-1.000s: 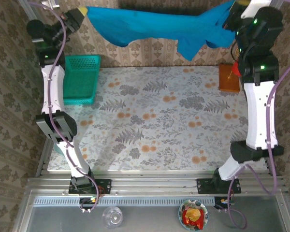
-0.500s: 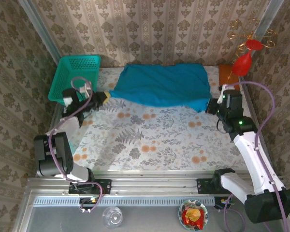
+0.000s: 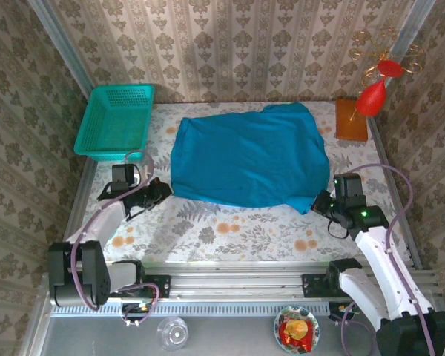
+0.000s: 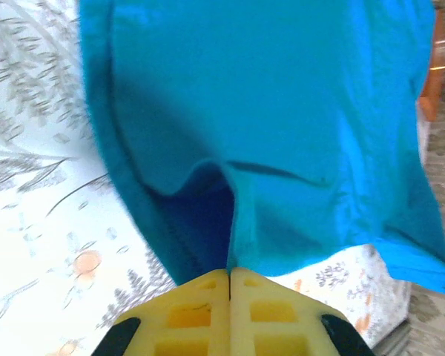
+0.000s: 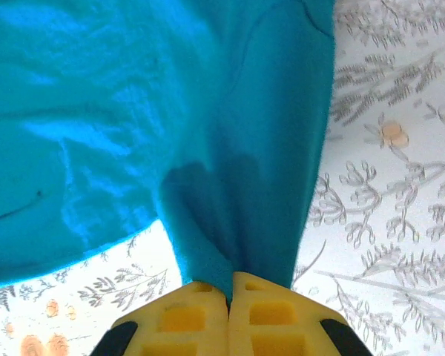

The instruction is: Fold the inside-out t-shirt

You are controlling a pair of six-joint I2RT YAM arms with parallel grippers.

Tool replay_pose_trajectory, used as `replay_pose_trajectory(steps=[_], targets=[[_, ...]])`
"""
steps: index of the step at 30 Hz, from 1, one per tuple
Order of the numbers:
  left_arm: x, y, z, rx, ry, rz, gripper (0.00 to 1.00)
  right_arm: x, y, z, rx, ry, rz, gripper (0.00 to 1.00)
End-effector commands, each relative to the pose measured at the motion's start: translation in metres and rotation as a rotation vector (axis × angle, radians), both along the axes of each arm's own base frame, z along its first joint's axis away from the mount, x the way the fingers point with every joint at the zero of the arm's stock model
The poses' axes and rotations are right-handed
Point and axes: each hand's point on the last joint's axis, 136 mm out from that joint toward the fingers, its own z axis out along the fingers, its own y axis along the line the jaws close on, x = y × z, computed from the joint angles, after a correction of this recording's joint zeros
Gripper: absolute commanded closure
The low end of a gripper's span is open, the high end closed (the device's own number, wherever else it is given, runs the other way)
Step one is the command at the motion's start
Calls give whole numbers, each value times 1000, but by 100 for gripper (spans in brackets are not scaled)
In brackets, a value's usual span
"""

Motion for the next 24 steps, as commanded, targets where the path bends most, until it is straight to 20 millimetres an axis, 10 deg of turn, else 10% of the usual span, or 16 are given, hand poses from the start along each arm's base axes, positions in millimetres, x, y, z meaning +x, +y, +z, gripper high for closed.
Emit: replay_pose_trajectory(steps=[1, 9, 13, 18, 24], targets=[[-17, 21, -7, 121, 38, 52, 100, -30, -2, -12, 59, 109, -92, 100], [-35, 42, -20, 108, 100, 145, 100, -58, -21, -16, 21, 145, -225, 87], [-35, 39, -14, 84, 91, 148, 74, -63, -22, -20, 20, 171, -241, 60], [-27, 44, 7, 122, 28, 143, 60, -54, -18, -8, 3, 144, -194, 54], [-16, 33, 30, 149, -19, 42, 62, -24, 40, -12, -10, 174, 76, 56]])
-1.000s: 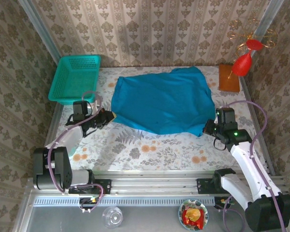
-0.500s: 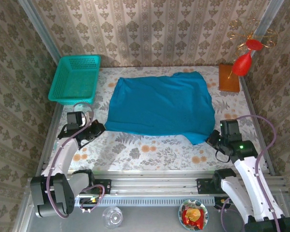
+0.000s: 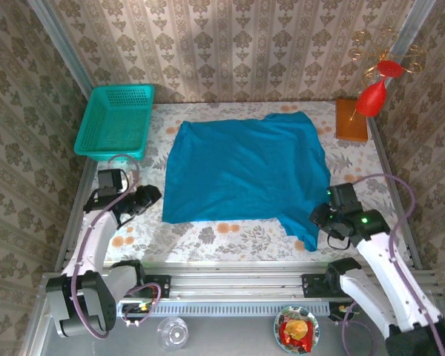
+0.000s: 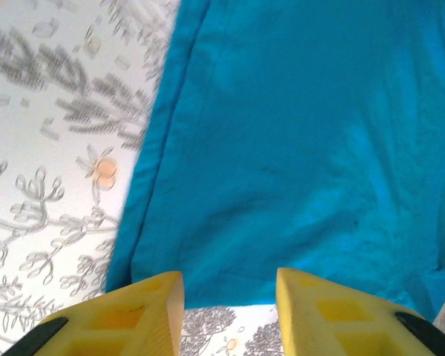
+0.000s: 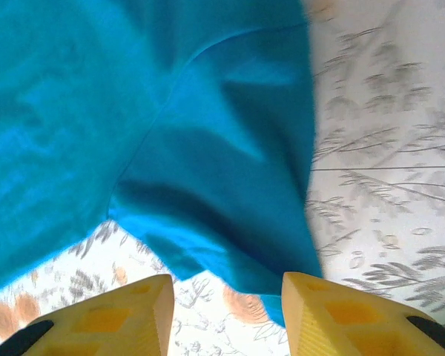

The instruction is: Fold the inside-out t-shirt

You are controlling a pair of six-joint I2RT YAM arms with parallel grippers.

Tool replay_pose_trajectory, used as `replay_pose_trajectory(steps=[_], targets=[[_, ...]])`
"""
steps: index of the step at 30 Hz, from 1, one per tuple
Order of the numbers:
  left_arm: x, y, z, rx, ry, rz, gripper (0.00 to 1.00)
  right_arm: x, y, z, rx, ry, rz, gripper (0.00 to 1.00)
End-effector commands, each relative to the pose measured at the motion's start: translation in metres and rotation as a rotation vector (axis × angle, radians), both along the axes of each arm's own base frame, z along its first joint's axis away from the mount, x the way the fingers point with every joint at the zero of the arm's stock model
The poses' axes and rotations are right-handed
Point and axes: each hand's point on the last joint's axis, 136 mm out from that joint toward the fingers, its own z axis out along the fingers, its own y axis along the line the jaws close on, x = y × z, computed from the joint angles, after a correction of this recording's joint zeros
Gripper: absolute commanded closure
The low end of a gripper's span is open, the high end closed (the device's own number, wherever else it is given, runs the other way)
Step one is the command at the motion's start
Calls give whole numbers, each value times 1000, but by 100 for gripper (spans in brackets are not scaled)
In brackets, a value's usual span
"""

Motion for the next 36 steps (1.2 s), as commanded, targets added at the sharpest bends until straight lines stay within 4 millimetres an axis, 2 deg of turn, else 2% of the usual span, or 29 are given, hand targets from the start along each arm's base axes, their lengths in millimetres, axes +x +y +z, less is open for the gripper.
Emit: replay_pose_trajectory(steps=[1, 4, 6, 10, 15, 19, 21, 25, 27, 29, 31, 33, 36], targets=[[4, -12, 11, 26, -19, -94, 63, 23, 37, 4, 15, -14, 151, 56], [7, -27, 8, 24, -9, -145, 64, 29, 72, -11, -14, 40, 298, 56], [10, -36, 4, 16, -3, -165, 65, 31, 86, -25, -58, 93, 358, 56], [13, -48, -3, 0, 8, -187, 65, 32, 89, -50, -153, 174, 394, 51], [13, -51, -4, 4, 7, -200, 65, 28, 84, -82, -206, 251, 391, 49], [13, -50, -3, 16, 4, -204, 65, 18, 86, -99, -183, 309, 380, 48], [14, -50, -2, 16, 1, -204, 65, 12, 98, -103, -115, 322, 392, 48], [16, -51, -3, 13, 1, -207, 65, 10, 142, -98, 112, 290, 437, 47], [16, -52, -6, 11, 11, -209, 65, 15, 162, -84, 226, 235, 459, 47], [17, -54, -8, 8, 19, -217, 65, 23, 171, -63, 277, 157, 473, 47], [17, -57, -11, 5, 25, -231, 65, 30, 169, -45, 282, 93, 480, 45], [16, -60, -14, 2, 36, -246, 67, 35, 157, -34, 274, 61, 460, 44], [15, -66, -21, 1, 57, -276, 68, 42, 117, -26, 236, 32, 337, 44]])
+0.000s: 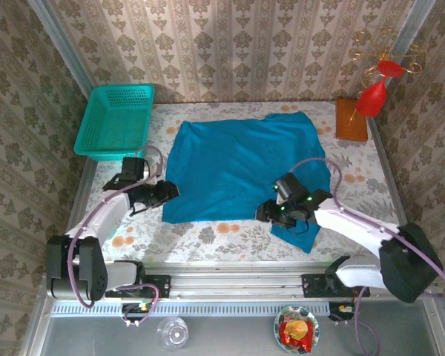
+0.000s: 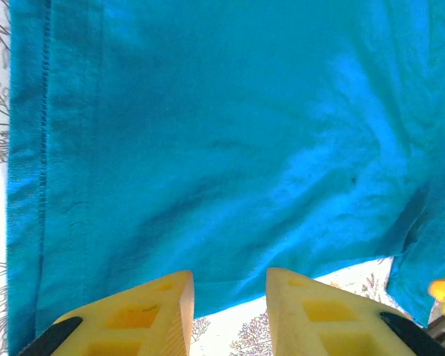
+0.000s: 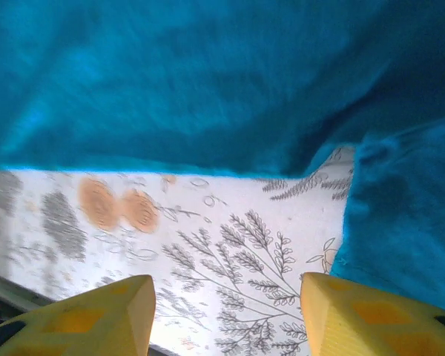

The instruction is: Fold the inside-out t-shirt

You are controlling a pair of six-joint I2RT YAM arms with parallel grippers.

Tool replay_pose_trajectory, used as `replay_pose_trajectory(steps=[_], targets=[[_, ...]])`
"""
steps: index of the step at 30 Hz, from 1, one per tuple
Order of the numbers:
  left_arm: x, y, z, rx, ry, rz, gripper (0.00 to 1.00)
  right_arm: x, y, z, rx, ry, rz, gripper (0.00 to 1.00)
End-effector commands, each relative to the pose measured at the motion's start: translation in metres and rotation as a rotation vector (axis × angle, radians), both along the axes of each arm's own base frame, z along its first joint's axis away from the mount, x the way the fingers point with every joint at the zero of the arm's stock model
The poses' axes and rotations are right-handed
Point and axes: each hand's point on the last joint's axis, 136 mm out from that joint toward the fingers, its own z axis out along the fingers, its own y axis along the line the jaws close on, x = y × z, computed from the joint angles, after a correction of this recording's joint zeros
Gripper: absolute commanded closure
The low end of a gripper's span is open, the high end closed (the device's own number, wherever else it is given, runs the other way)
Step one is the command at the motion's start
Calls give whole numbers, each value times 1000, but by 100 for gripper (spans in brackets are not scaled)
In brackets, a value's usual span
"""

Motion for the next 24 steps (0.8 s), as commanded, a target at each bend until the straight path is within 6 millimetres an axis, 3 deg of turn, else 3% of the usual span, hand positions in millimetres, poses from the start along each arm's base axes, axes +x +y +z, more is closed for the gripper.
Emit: replay_pose_trajectory(steps=[1, 5, 8, 11, 18, 21, 24], targets=[[5, -11, 4, -13, -18, -57, 69, 1, -44, 5, -37, 3, -138, 44], [5, -20, -5, -28, 7, -94, 72, -4, -113, 1, -142, 25, -357, 28], [6, -23, -15, -21, 39, -93, 73, -5, -141, -8, -153, 33, -444, 8], [5, -22, -30, -1, 83, -86, 76, -2, -151, -20, -97, 69, -494, 1], [-10, 12, -64, 157, 218, 7, 81, 14, -151, -44, 84, 98, -582, 0], [-18, 28, -75, 192, 256, 53, 80, -1, -167, -53, 13, 165, -652, 0], [-27, 45, -85, 222, 298, 105, 79, -28, -201, -56, -190, 230, -784, 0]])
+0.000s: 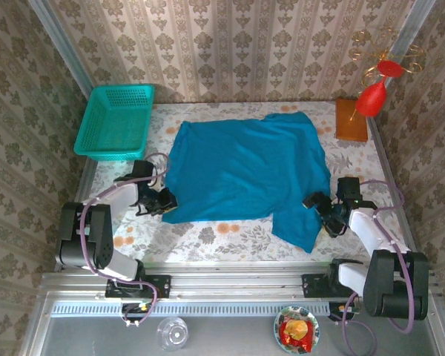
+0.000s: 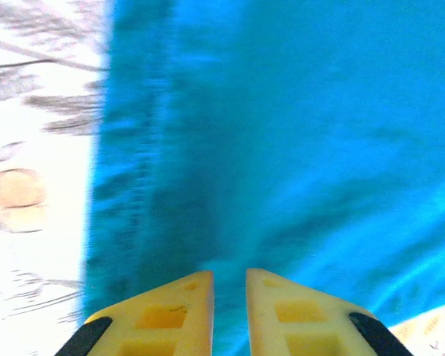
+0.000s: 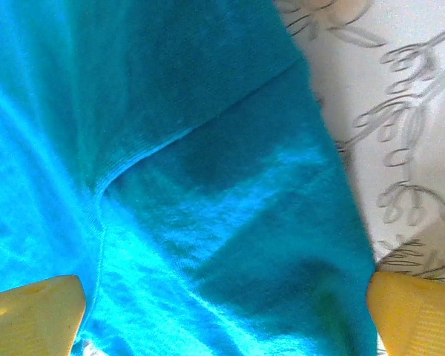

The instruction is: Fold the inside-out t-shirt

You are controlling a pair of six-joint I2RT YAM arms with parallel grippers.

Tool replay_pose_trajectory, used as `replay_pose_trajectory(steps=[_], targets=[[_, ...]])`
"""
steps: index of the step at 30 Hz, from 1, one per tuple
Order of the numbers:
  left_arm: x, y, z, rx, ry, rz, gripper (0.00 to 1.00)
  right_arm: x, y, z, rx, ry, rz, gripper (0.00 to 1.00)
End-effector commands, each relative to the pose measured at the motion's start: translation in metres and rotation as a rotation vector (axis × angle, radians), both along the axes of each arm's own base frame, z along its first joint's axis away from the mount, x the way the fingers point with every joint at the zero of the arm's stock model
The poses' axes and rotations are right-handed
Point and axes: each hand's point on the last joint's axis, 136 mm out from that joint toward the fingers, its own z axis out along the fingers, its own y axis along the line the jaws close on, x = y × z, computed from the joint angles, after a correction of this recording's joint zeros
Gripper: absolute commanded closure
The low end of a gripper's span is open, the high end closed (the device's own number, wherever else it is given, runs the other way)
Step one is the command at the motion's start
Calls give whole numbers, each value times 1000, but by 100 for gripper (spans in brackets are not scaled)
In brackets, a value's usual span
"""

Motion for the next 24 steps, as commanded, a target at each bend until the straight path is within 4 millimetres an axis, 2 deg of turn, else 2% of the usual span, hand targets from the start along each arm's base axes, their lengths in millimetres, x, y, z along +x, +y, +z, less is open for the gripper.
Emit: replay_pose_trajectory(steps=[1, 4, 7, 13, 15, 20, 24], targets=[[-21, 24, -16, 75, 86, 67, 79, -36, -37, -7, -182, 159, -143, 0], [-24, 29, -16, 81, 88, 83, 79, -45, -49, -2, -240, 178, -179, 0], [-20, 26, -9, 67, 67, 78, 78, -39, -46, 8, -229, 136, -155, 0], [-9, 12, 15, 12, -1, 45, 77, 3, 9, 33, 52, -96, 36, 1], [-7, 10, 19, 11, -9, 37, 77, 10, 18, 35, 107, -134, 53, 0], [-11, 12, 8, 37, 26, 41, 77, 4, 14, 13, 100, -45, 31, 0], [-18, 19, -6, 65, 73, 59, 77, -21, -17, -9, -55, 149, -73, 0]])
